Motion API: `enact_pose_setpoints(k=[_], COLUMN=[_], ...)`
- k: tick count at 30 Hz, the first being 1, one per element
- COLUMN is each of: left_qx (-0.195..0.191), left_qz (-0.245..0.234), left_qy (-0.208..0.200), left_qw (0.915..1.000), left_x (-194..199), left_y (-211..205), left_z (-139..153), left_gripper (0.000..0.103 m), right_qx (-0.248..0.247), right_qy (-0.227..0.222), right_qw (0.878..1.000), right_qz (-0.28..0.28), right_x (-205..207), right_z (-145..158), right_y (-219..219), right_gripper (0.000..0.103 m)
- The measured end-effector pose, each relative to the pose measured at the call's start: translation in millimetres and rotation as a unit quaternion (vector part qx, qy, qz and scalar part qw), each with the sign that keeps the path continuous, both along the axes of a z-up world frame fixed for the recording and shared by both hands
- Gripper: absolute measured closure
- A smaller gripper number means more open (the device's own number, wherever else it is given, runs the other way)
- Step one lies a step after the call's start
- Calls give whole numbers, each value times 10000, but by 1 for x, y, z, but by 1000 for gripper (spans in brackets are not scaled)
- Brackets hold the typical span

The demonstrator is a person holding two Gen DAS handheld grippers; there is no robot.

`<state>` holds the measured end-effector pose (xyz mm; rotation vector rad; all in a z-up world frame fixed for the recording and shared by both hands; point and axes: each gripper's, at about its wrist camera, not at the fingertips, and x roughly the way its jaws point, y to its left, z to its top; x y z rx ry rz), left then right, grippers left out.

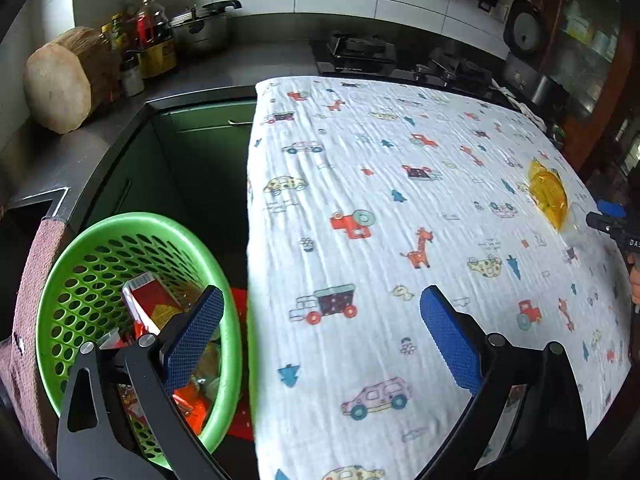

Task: Collect trash
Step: 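Move both tools back over the clear plastic cup on the table, then grasp the yellow wrapper with the left tool while the right tool grasps the clear cup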

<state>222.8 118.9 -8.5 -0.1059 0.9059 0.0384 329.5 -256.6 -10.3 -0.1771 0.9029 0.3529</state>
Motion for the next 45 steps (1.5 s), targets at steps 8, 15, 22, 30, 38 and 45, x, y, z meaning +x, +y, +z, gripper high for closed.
enact_pose_setpoints(k=[8,15,22,30,38,45], left_qx=[-15,-138,-450,-1114,-1363,-1480], left_qz=[-470,-762,-947,-1032,-938,-643], left_qy=[44,115,255,442,602,753], left_qw=[9989,9969,9942,9874,9844,9840], left_x=[39,72,105,138,169,191], left_y=[-66,-115,-165,-222,-276,-298], left_z=[4,4,-1,-8,-17,-28], left_gripper=[6,6,6,6,6,7], right_qx=[8,105,317,302,139,146], right_qy=[208,253,284,139,164,180], right_qw=[9998,9994,9986,9986,9992,9994], right_qz=[74,201,310,414,330,247], right_x=[13,25,26,11,3,2], right_z=[-29,-41,-40,-26,-25,-27], right_y=[-25,-26,-34,-48,-69,-84], right_gripper=[13,17,42,42,42,42])
